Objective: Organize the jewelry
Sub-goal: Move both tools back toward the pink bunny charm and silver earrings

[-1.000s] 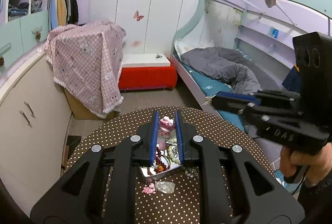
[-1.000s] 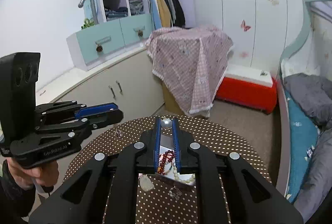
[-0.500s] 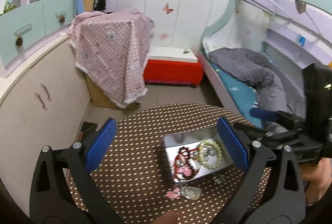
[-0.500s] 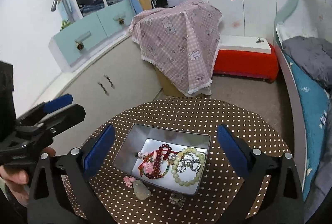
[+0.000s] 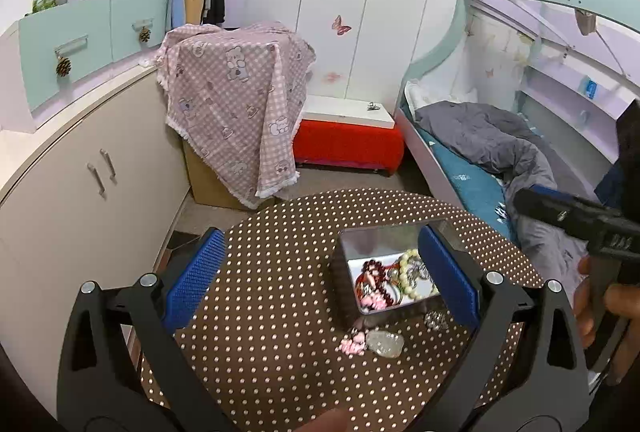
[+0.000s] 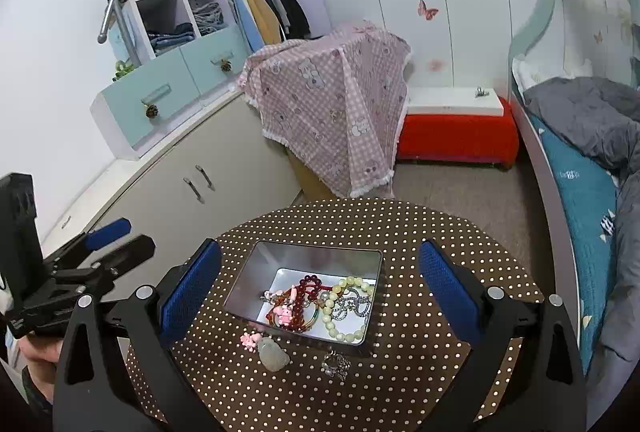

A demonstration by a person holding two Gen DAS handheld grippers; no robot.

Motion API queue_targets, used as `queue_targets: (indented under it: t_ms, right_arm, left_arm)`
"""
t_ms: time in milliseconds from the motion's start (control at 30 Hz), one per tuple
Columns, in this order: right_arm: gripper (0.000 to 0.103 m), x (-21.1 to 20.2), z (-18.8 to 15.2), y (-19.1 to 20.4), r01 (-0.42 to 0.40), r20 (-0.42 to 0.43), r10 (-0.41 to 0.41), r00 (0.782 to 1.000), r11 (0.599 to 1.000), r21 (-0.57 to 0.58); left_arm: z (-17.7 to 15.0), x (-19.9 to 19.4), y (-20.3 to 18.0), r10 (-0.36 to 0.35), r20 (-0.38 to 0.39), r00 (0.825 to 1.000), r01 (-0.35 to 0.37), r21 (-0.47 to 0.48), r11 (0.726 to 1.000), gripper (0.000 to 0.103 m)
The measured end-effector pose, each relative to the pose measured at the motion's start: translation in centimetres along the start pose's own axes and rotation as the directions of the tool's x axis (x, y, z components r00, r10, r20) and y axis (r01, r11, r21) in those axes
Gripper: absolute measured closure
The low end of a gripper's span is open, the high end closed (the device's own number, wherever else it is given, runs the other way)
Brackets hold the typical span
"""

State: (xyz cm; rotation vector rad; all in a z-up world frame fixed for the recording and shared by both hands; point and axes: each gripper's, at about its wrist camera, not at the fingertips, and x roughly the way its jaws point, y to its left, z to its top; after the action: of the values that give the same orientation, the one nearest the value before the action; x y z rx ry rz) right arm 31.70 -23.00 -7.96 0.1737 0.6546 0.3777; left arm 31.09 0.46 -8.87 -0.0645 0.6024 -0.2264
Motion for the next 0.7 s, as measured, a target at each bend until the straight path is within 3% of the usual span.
queue_targets:
  t_ms: [500,700]
  right_arm:
    - [0.008,-2.9,-2.9,0.7,0.007,0.012,-0.007,1.0,1.0,-0.004]
    - [0.008,-3.5,-4.8,-0.2,0.046,-0.01,-0.046,0.999,0.999,0.012]
  left_arm:
    - [-4.0,-0.2,1.8,0.033,-0.056,0.998,-0.034,-0.006,0.999,0.008]
    - [-5.6,0.1,1.1,0.023,-0.082,0.996,-0.021,0.021,1.0,0.008]
